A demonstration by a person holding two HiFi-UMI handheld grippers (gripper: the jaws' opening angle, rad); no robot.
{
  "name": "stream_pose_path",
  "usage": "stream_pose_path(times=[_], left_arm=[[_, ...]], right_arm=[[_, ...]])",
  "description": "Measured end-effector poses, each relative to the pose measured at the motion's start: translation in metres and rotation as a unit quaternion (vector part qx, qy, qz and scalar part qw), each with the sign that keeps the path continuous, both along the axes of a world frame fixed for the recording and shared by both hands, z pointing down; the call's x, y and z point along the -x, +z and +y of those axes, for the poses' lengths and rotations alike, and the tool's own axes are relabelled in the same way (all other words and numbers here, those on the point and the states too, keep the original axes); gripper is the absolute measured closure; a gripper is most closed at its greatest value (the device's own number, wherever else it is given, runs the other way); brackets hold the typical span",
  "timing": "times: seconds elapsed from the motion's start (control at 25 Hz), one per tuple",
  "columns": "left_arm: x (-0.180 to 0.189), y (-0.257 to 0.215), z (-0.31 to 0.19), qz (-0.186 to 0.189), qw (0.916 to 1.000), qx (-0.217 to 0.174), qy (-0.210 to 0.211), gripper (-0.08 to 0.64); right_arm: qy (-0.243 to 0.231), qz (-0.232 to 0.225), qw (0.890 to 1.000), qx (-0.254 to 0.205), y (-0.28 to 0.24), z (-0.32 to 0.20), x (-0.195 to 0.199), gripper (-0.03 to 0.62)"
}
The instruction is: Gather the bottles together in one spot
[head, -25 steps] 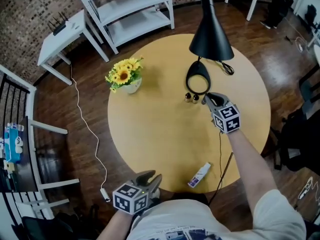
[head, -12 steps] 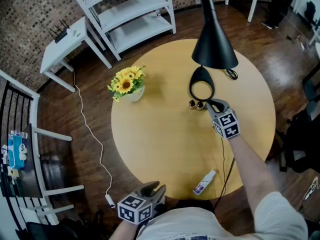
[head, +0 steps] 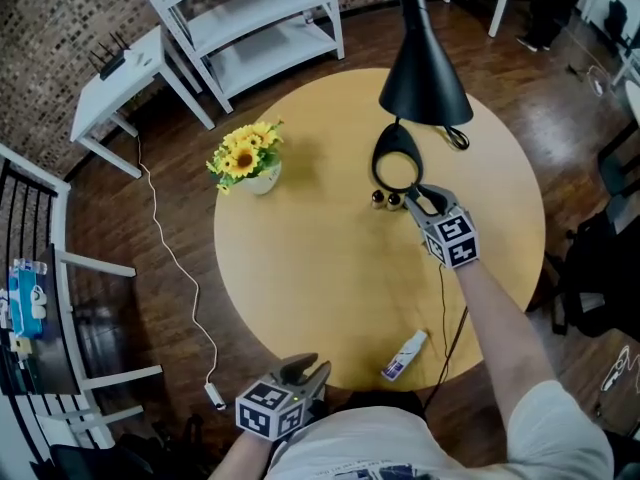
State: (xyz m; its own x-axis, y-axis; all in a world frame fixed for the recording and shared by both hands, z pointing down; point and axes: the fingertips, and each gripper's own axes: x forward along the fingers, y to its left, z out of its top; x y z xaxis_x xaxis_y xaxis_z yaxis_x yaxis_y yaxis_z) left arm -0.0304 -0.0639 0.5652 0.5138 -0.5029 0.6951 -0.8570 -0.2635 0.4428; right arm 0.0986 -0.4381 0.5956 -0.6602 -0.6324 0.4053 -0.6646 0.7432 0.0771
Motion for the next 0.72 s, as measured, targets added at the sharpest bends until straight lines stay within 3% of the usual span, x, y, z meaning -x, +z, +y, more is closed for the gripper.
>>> stream_pose_path(times=[0.16, 0.32, 0.52, 0.72], left_arm=[[0.002, -0.002, -0.006, 0.003, 0.9998, -0.015, 0.012, 0.440], [0.009, -0.007, -0.006, 0.011, 0.9991, -0.032, 0.025, 0.440], [0.021, -0.026, -0.001, 0.014, 0.9970, -0.066, 0.038, 0.440], [0.042, -0.043, 0.019, 0.007, 0.9930, -0.098, 0.065, 0.440]], right_arm=[[0.020, 0.006, 1.000, -0.019, -0.020, 0.003, -0.008, 0.421], [0.029, -0.009, 0.999, -0.042, -0.062, 0.037, -0.011, 0.410], [0.047, -0.019, 0.997, -0.056, -0.117, 0.117, -0.024, 0.405], [0.086, -0.021, 0.995, -0.038, -0.148, 0.228, -0.032, 0.405]])
